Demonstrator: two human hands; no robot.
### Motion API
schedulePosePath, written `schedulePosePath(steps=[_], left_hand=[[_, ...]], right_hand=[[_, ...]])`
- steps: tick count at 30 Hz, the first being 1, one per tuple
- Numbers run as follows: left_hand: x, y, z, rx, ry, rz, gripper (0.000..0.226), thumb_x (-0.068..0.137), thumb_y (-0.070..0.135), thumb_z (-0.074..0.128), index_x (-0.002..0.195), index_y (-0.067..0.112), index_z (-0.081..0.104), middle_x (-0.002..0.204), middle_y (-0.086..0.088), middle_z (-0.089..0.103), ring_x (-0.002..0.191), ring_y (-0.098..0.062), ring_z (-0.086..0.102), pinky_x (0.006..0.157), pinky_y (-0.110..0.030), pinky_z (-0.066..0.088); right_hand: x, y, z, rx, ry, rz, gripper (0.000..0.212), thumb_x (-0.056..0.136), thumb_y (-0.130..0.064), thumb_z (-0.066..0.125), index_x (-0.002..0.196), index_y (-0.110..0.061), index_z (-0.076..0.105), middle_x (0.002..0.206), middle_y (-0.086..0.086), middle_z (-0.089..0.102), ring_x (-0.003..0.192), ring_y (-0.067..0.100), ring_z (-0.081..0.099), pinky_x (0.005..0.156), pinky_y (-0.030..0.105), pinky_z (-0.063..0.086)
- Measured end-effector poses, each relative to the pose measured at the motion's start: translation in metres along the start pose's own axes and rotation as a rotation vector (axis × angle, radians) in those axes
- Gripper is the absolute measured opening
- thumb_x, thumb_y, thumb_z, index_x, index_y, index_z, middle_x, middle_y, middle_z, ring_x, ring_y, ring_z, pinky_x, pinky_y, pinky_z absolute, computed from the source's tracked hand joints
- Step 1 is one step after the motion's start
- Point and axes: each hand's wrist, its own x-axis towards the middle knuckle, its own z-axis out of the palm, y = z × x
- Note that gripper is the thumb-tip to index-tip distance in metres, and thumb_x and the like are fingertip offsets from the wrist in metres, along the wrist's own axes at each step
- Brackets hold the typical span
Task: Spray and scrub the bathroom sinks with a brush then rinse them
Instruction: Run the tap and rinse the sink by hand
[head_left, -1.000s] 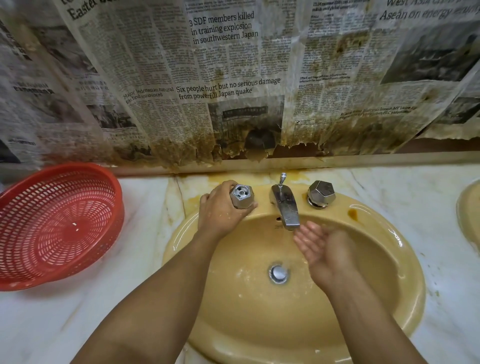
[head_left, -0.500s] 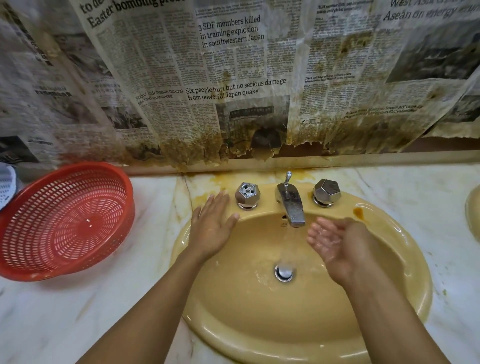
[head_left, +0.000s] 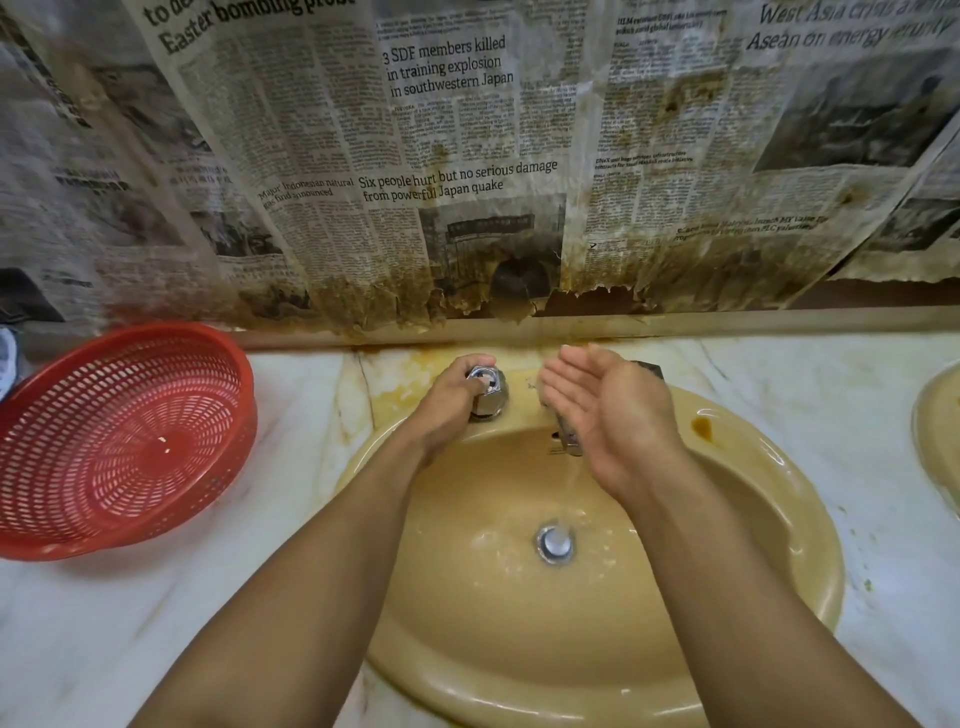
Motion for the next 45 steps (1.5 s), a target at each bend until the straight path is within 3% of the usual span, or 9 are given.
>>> schedulePosePath(steps=[5,11,16,20,26,30,38,41,45], left_hand=[[0.003,0.000,0.006,0.088,0.113,0.065,0.018,0.108,0.019,0.051,0.107,0.026,0.067,0.115,-0.001,0.067,0.103,-0.019,0.063,0.093,-0.034,0.051],[0.000,0.000,0.011,0.089,0.204,0.140,0.011,0.101,0.029,0.065,0.101,0.020,0.071,0.104,0.006,0.072,0.096,-0.010,0.064,0.082,-0.020,0.048],[-0.006,-0.004,0.003,0.112,0.080,0.142,0.016,0.104,0.031,0.060,0.118,0.025,0.066,0.120,0.005,0.065,0.106,-0.015,0.062,0.085,-0.026,0.057],[-0.010,-0.001,0.008,0.185,0.112,0.142,0.022,0.111,0.023,0.043,0.125,0.025,0.059,0.128,0.002,0.058,0.105,-0.013,0.055,0.066,-0.004,0.043],[-0.011,-0.002,0.005,0.206,0.060,0.085,0.031,0.110,0.020,0.033,0.129,0.031,0.055,0.133,0.000,0.056,0.113,-0.018,0.052,0.082,-0.022,0.041],[-0.016,-0.009,-0.003,0.295,-0.020,0.115,0.044,0.112,0.035,0.034,0.156,0.031,0.035,0.154,0.001,0.043,0.136,-0.016,0.044,0.099,-0.023,0.036],[-0.031,-0.045,-0.027,1.094,0.076,0.352,0.082,0.105,0.053,0.041,0.164,0.023,-0.008,0.172,0.001,0.014,0.158,-0.012,0.011,0.129,-0.039,0.000],[-0.032,-0.051,-0.024,1.265,0.082,0.285,0.083,0.104,0.064,0.022,0.164,0.017,-0.012,0.174,0.000,-0.004,0.159,-0.013,-0.007,0.129,-0.046,-0.004],[-0.036,-0.052,-0.030,1.385,0.037,0.263,0.079,0.103,0.066,0.018,0.166,0.022,0.000,0.173,0.004,-0.014,0.158,-0.016,-0.014,0.126,-0.054,-0.001]], right_hand=[[0.016,0.036,-0.053,0.066,0.373,0.059,0.023,0.100,-0.010,0.045,0.097,-0.003,0.067,0.113,0.022,0.072,0.088,0.027,0.071,0.080,0.034,0.058],[0.024,0.075,-0.070,0.522,0.132,0.532,0.053,0.110,-0.029,0.034,0.153,0.001,0.032,0.133,0.035,0.057,0.123,0.048,0.057,0.098,0.053,0.049],[0.031,0.054,-0.047,0.729,0.045,0.509,0.043,0.109,-0.024,0.042,0.132,0.012,0.043,0.122,0.042,0.059,0.122,0.052,0.057,0.110,0.055,0.044],[0.028,0.061,-0.051,0.569,0.097,0.510,0.046,0.110,-0.025,0.037,0.141,0.008,0.045,0.117,0.039,0.063,0.116,0.050,0.061,0.110,0.053,0.046],[0.017,0.063,-0.075,0.291,0.226,0.474,0.037,0.108,-0.019,0.035,0.111,0.006,0.062,0.101,0.021,0.071,0.091,0.033,0.067,0.082,0.040,0.052],[0.011,0.047,-0.076,0.221,0.255,0.356,0.035,0.105,-0.016,0.035,0.100,0.001,0.065,0.101,0.014,0.066,0.088,0.026,0.065,0.076,0.035,0.051],[0.006,0.024,-0.027,-0.281,0.283,0.048,0.028,0.098,-0.010,0.044,0.096,0.000,0.070,0.079,0.012,0.068,0.054,0.023,0.054,0.047,0.026,0.040],[0.005,0.026,0.000,-0.246,-0.006,0.022,0.028,0.105,-0.012,0.045,0.118,0.004,0.064,0.112,0.018,0.072,0.090,0.025,0.073,0.075,0.026,0.060],[-0.002,0.030,0.024,-0.192,-0.179,0.073,0.032,0.107,-0.014,0.046,0.132,0.004,0.057,0.128,0.019,0.066,0.120,0.029,0.064,0.107,0.041,0.051]])
